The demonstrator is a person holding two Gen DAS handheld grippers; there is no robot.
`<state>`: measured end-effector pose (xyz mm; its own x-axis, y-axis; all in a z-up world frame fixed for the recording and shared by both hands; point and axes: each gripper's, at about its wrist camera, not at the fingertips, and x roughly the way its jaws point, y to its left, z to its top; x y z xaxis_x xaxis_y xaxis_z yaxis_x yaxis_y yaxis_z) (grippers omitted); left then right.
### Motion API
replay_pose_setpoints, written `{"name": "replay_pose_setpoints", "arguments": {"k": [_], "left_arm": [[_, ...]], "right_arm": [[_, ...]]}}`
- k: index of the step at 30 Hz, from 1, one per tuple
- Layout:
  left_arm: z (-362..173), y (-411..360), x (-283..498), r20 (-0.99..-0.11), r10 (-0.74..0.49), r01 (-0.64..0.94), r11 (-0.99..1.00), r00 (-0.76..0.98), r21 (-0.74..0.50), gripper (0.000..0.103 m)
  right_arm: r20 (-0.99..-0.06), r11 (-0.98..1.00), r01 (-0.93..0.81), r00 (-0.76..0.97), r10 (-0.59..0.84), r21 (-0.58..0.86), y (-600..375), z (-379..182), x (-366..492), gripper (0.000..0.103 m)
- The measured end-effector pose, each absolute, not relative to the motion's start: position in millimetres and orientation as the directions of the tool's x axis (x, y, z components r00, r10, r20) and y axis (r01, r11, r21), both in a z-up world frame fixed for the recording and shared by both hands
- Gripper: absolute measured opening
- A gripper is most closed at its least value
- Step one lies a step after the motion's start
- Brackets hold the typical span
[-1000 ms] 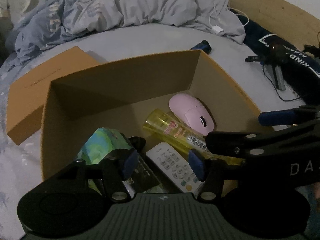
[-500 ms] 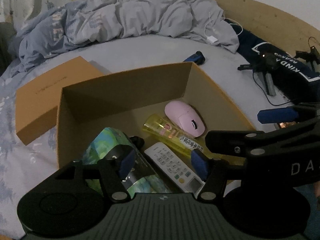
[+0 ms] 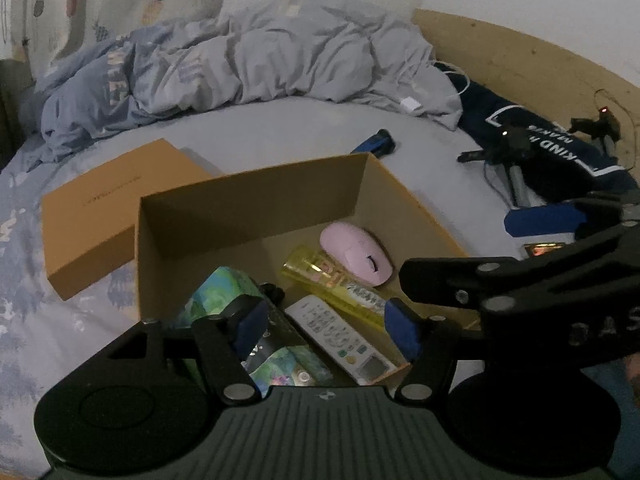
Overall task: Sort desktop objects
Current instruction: 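Lower the remote into the box and open the left gripper, then move both tools toward the blue shaver lying on the bed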
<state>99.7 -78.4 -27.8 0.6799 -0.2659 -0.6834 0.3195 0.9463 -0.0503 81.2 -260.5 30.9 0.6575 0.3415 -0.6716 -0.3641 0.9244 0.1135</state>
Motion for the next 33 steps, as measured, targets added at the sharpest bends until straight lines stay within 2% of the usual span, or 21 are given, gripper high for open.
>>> {"name": "replay_pose_setpoints", "arguments": {"k": [2, 5, 15, 20, 31, 33], "left_arm": [[-21, -80, 95, -0.671, -0.273, 0.334, 0.942, 0.690, -0.039, 0.072], [-10, -83, 90, -0.644, -0.282, 0.351, 0.936, 0.711, -0.022, 0.083], [22, -89, 81, -0.600, -0.310, 0.403, 0.915, 0.737, 0.022, 0.084], [41, -94, 79, -0.573, -0.334, 0.422, 0.907, 0.749, 0.023, 0.093], [74, -112, 88, -0.510, -0.343, 0.426, 0.903, 0.789, 0.052, 0.094], [80, -116, 92, -0.499, -0.341, 0.424, 0.904, 0.797, 0.060, 0.098]], "right_arm": [[-0.663, 0.926, -0.362, 0.669, 0.336, 0.105, -261, 37, 78, 0.103], [-0.650, 0.928, -0.360, 0.683, 0.334, 0.099, -262, 47, 73, 0.103], [-0.590, 0.925, -0.370, 0.729, 0.347, 0.088, -270, 83, 58, 0.103], [-0.557, 0.930, -0.348, 0.751, 0.354, 0.123, -287, 98, 58, 0.103], [-0.490, 0.949, -0.238, 0.814, 0.312, 0.207, -355, 125, 74, 0.103], [-0.464, 0.949, -0.222, 0.832, 0.304, 0.224, -369, 130, 75, 0.103]]}}
